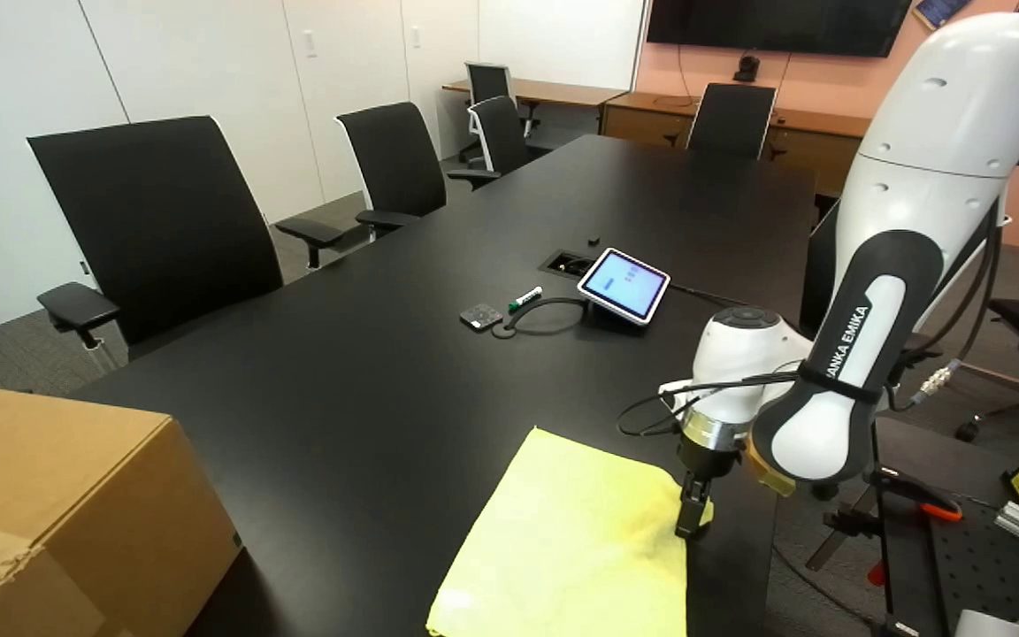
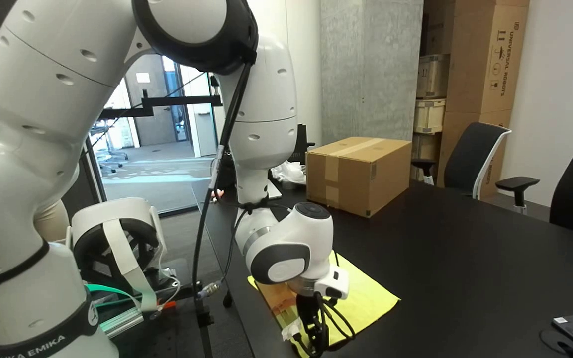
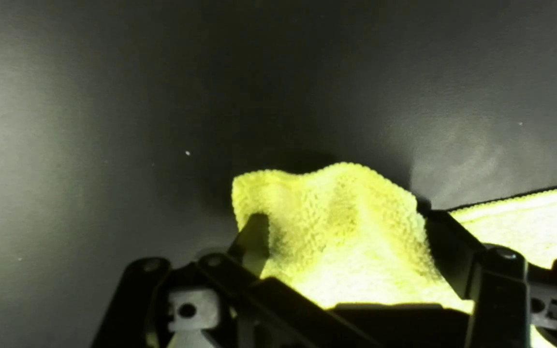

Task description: Fold the towel from bottom to top.

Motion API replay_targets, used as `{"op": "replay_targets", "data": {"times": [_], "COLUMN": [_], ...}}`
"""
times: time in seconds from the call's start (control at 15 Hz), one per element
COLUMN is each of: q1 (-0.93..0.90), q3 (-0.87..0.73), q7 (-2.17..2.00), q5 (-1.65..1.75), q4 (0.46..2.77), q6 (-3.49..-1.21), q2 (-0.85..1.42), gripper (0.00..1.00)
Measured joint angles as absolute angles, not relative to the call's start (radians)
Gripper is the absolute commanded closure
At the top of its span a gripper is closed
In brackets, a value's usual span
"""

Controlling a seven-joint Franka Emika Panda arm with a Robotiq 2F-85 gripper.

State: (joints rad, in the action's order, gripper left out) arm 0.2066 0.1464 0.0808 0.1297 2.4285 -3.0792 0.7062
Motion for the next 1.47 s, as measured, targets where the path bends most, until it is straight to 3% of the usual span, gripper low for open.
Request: {"op": "replay_targets", "data": {"times": [0.47, 0.6, 1.0, 1.47], "q1": [0.187, 0.162, 0.036, -0.102], "q3": [0.149, 0.141, 0.078, -0.042], "q7": [0.083, 0.082, 0.035, -0.092], "q5": [0.130, 0.129, 0.126, 0.126], "q4": [2.415, 2.414, 2.372, 2.158], "q6": [-2.999, -2.967, -2.899, -2.780], "q2": [0.663, 0.631, 0.546, 0.587], "gripper": [0.97, 1.00, 0.97, 0.96]}}
